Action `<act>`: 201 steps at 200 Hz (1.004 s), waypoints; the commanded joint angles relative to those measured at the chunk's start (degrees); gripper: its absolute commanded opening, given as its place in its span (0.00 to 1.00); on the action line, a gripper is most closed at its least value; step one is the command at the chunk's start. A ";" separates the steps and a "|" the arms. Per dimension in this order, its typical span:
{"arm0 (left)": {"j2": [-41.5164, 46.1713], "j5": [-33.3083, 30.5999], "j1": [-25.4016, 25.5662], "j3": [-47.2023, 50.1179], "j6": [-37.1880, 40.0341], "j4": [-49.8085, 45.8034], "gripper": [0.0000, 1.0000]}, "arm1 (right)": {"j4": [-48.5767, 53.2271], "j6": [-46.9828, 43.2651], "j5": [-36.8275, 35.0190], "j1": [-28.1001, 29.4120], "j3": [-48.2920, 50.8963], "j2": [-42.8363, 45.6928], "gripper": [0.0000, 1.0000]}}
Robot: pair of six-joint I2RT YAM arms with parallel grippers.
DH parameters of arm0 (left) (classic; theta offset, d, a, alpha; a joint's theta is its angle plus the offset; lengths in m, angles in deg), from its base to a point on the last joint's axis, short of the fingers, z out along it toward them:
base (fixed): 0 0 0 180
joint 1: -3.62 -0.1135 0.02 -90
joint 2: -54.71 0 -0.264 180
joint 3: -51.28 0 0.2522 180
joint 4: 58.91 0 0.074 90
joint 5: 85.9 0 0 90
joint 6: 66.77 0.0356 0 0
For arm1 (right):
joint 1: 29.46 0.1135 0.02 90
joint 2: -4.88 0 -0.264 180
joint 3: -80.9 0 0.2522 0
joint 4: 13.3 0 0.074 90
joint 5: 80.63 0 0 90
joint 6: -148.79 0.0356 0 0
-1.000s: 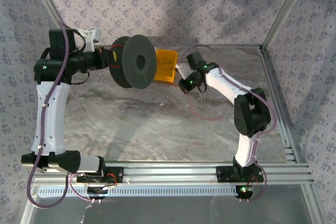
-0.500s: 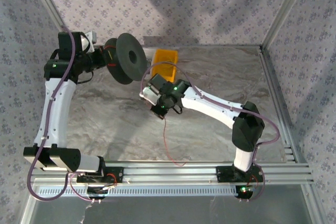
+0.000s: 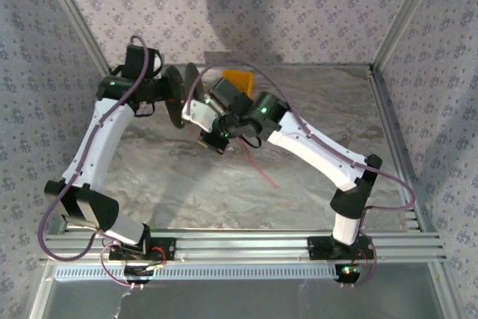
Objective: Wrap the cables
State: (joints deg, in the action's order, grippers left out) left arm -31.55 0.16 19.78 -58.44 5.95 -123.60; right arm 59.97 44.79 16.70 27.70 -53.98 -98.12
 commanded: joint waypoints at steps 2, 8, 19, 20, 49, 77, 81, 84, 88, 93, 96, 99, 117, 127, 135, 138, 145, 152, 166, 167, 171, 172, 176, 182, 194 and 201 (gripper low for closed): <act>-0.78 -7.91 3.57 -3.24 6.25 -2.80 0.00 | 3.30 -2.95 2.41 -3.96 -7.78 -1.34 0.00; -1.24 -8.84 4.56 -3.19 7.17 -3.82 0.00 | 2.93 -3.09 2.86 -5.16 -8.93 -1.62 0.00; -1.88 -9.39 6.15 -2.68 8.90 -5.28 0.00 | 1.83 -3.28 3.68 -7.31 -10.57 -2.09 0.00; -1.89 -9.53 6.29 -2.62 9.00 -5.38 0.00 | 1.79 -3.30 3.75 -7.45 -10.69 -2.15 0.00; -1.68 -9.43 9.26 -0.23 12.63 -7.82 0.00 | -0.08 -3.73 5.39 -13.34 -12.82 -3.50 0.00; -0.29 -8.38 9.75 2.05 14.59 -8.87 0.00 | -1.59 -3.34 7.50 -19.52 -12.00 -5.03 0.00; -0.15 -8.61 9.76 2.18 14.60 -8.98 0.00 | -1.45 -3.32 7.84 -20.16 -11.82 -5.18 0.00; -0.13 -8.99 9.76 2.18 14.45 -9.22 0.00 | -1.43 -3.30 7.99 -20.52 -11.53 -5.27 0.00; -0.01 -9.40 9.76 2.21 14.17 -9.39 0.00 | -1.55 -3.50 8.17 -20.91 -11.00 -5.24 0.00; 0.08 -9.40 9.67 2.34 13.98 -9.36 0.00 | -1.77 -3.93 8.36 -21.25 -9.85 -4.92 0.00; 0.24 -9.20 9.61 2.42 13.90 -9.30 0.00 | -2.05 -4.19 8.40 -21.30 -8.86 -4.62 0.00; 0.41 -8.94 9.55 2.52 13.69 -9.11 0.00 | -2.54 -4.27 8.44 -21.37 -7.69 -4.28 0.00; 1.41 -6.80 8.45 3.00 11.88 -7.49 0.00 | -6.80 -2.60 11.73 -21.81 1.56 -1.18 0.00; 1.73 -5.37 7.57 2.57 10.56 -6.85 0.00 | -11.09 0.25 15.37 -22.38 8.64 1.88 0.00; 1.86 -4.31 6.74 1.91 9.96 -6.34 0.00 | -15.29 2.83 19.17 -22.82 14.81 4.66 0.04; 1.78 -4.09 6.44 1.61 9.73 -6.24 0.00 | -16.88 3.93 20.40 -22.92 17.07 5.71 0.08; 1.59 -3.97 5.81 0.75 9.04 -6.13 0.00 | -20.29 6.60 23.27 -23.26 22.03 8.04 0.21; 1.33 -3.79 5.07 -0.07 8.53 -5.95 0.00 | -23.03 9.25 25.90 -23.30 26.30 10.17 0.35; 0.43 -3.99 3.77 -1.72 6.89 -5.55 0.00 | -26.90 14.38 28.49 -22.08 33.33 13.58 0.64; 0.41 -4.02 3.69 -1.79 6.72 -5.52 0.00 | -27.03 14.63 28.51 -21.92 33.81 13.82 0.66; 0.15 -3.86 3.29 -2.12 6.11 -5.17 0.00 | -27.65 15.60 28.42 -21.15 35.58 14.72 0.72; 0.14 -3.82 3.19 -2.17 6.02 -5.06 0.00 | -27.80 15.81 28.30 -20.88 35.81 14.96 0.74; -0.02 -3.59 2.75 -2.37 5.41 -4.56 0.00 | -28.15 16.54 27.81 -19.94 37.66 15.80 0.79; -0.25 -3.39 2.21 -2.68 4.29 -3.56 0.00 | -28.59 17.69 26.59 -18.34 39.75 16.93 0.85; -0.31 -1.71 1.33 -3.16 1.95 -0.99 0.00 | -30.13 20.18 25.39 -15.30 43.09 18.58 1.00; -0.50 0.43 0.71 -3.62 0.29 0.62 0.00 | -31.19 21.69 25.05 -13.86 44.77 19.08 1.00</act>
State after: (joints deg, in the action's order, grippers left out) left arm -32.77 -3.99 22.06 -58.31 12.62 -131.28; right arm 36.23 57.54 39.30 8.58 -14.07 -83.56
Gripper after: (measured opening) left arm 0.082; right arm 0.971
